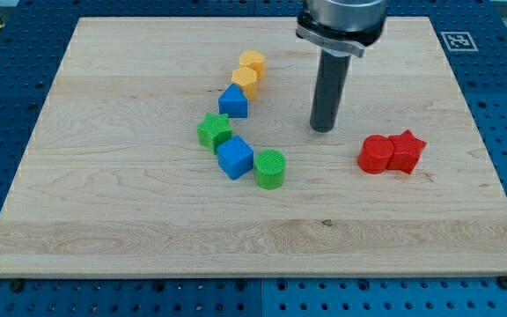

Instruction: Nudge the green circle a bit left

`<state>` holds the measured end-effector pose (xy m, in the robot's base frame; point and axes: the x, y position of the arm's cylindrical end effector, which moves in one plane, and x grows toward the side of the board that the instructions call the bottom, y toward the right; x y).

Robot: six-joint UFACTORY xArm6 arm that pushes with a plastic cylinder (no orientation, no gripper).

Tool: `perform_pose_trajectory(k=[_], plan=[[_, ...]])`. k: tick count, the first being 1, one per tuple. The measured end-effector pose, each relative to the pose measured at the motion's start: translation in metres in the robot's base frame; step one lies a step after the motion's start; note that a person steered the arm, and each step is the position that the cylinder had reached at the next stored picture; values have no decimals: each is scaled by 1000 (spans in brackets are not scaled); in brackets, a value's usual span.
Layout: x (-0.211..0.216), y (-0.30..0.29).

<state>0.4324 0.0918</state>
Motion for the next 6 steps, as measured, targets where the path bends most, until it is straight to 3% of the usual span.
perform_pose_trajectory(k=[1, 2, 6], plan=[[3, 0], [34, 0], [51, -23]])
